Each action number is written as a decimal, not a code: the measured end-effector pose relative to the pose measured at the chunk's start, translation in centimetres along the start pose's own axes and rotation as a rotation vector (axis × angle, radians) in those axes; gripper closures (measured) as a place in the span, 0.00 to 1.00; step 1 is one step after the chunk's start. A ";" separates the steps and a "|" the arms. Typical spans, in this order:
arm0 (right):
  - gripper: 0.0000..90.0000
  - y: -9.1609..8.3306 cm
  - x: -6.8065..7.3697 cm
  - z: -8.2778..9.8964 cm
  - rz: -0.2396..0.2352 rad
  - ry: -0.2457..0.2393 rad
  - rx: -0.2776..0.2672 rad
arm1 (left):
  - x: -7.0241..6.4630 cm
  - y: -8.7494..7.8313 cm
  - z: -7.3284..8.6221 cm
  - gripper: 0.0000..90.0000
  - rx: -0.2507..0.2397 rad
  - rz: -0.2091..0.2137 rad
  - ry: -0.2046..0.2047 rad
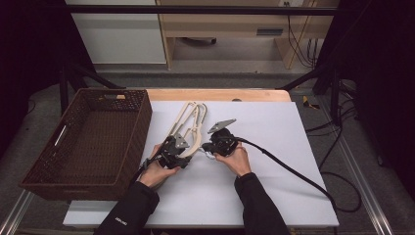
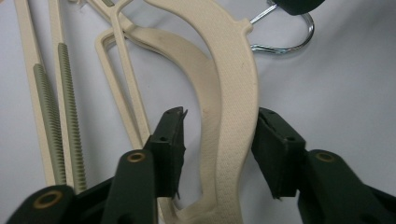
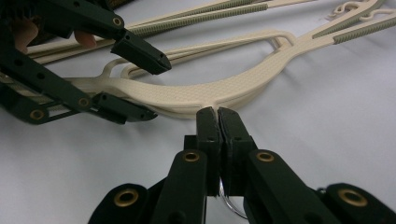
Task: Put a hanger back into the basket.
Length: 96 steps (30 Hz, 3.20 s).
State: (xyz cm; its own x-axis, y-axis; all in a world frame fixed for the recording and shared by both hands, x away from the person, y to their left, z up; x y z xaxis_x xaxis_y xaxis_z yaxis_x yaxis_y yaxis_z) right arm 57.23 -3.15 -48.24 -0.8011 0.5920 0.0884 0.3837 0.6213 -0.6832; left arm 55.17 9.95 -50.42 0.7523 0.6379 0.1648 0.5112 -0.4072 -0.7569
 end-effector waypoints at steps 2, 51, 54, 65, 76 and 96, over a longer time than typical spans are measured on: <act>0.98 0.0 0.1 0.0 -0.001 -0.003 -0.002 | 0.0 -0.1 0.0 0.66 -0.001 0.004 0.002; 0.18 -13.4 -1.8 5.3 0.149 0.125 -0.321 | 3.7 -7.4 -0.6 0.94 -0.127 -0.220 -0.123; 0.15 -13.9 -1.8 6.0 0.160 0.124 -0.318 | 4.0 -7.9 -0.7 0.96 -0.140 -0.244 -0.137; 0.14 -15.7 -1.7 8.0 0.184 0.137 -0.332 | 3.7 -10.2 -1.4 0.96 -0.243 -0.200 -0.175; 0.08 -17.4 -1.7 8.7 0.226 0.146 -0.377 | 2.4 -15.6 -3.4 0.96 -0.376 -0.079 -0.179; 0.07 -17.7 -1.7 9.1 0.239 0.155 -0.378 | 6.8 -22.6 -2.8 0.96 -0.435 0.045 -0.163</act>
State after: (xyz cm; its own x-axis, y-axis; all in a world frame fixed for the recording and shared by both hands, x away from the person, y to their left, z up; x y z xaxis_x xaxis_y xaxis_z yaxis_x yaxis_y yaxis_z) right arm 47.61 -19.85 -42.86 -0.6033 0.7927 0.0875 0.7120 0.5847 -0.3887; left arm 49.93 21.61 -30.43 0.7207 0.6932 0.0103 0.6321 -0.6510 -0.4202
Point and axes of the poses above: each handheld gripper's, and its own axes: y roughly forward along the jaws, z roughly out of its underside, x roughly to its left, the point moved 7 cm from there along y, roughly forward along the jaws
